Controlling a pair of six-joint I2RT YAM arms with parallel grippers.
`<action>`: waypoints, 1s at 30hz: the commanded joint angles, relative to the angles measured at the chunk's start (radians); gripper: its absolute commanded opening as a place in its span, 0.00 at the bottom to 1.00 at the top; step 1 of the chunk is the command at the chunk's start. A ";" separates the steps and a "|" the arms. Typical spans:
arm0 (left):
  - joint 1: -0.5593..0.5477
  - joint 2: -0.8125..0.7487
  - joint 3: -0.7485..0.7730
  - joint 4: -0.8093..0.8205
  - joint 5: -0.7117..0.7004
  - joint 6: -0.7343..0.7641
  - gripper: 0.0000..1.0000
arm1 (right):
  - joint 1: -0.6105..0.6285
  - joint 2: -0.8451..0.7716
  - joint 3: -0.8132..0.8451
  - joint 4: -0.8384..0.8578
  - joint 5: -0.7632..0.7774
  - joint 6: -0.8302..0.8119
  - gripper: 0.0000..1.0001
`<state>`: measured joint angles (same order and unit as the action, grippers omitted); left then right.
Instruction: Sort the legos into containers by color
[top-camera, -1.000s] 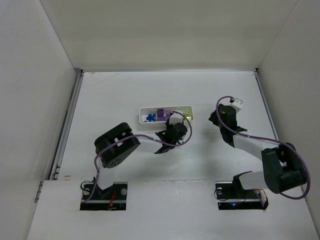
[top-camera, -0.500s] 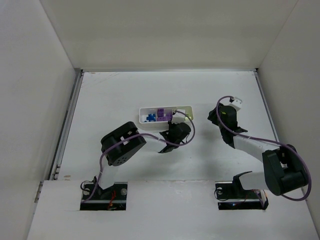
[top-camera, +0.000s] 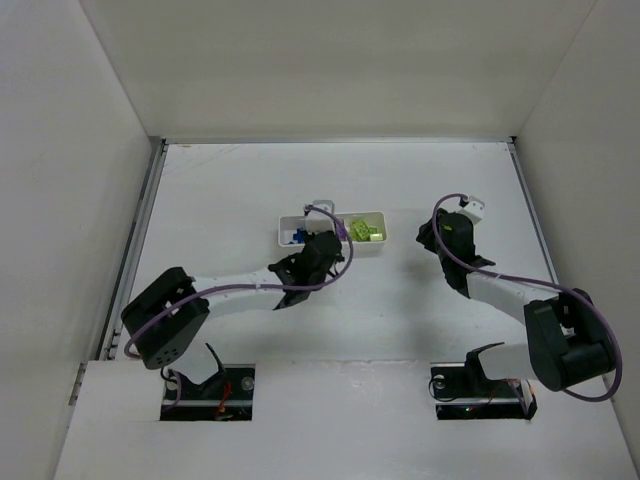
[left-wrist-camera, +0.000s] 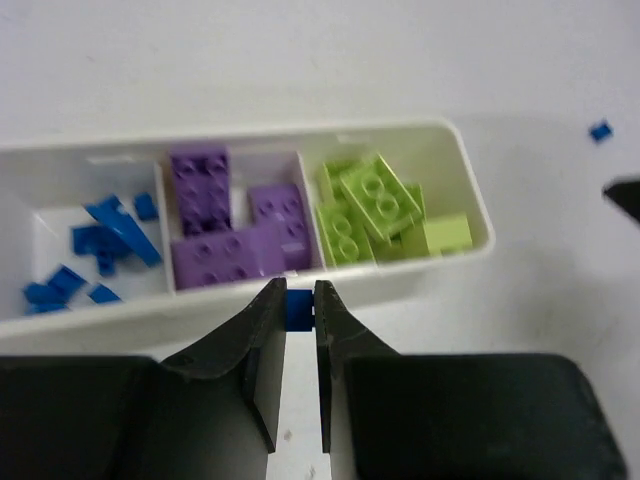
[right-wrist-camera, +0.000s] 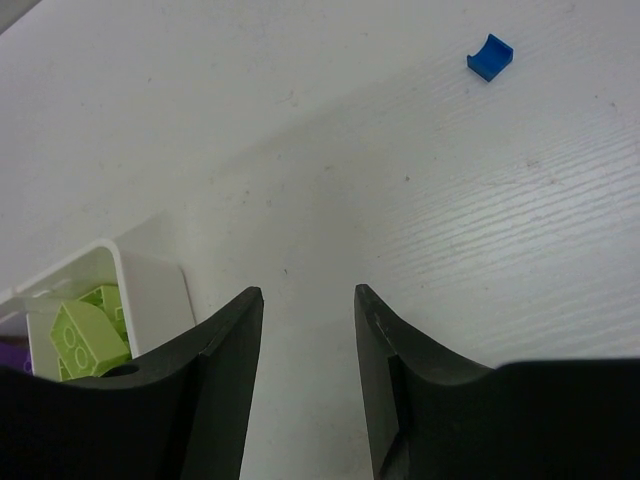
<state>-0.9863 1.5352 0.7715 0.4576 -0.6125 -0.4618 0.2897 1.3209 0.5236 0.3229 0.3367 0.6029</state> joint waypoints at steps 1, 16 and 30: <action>0.106 -0.052 -0.026 0.018 0.011 -0.009 0.11 | 0.002 -0.017 -0.004 0.048 0.025 0.003 0.47; 0.323 0.095 0.022 0.058 0.077 -0.031 0.29 | -0.143 0.072 0.076 -0.062 0.105 -0.041 0.46; 0.245 -0.253 -0.247 0.128 0.099 -0.034 0.53 | -0.244 0.402 0.421 -0.194 0.123 -0.103 0.49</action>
<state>-0.7235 1.3373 0.5655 0.5205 -0.5259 -0.4881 0.0555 1.6829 0.8532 0.1772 0.4389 0.5350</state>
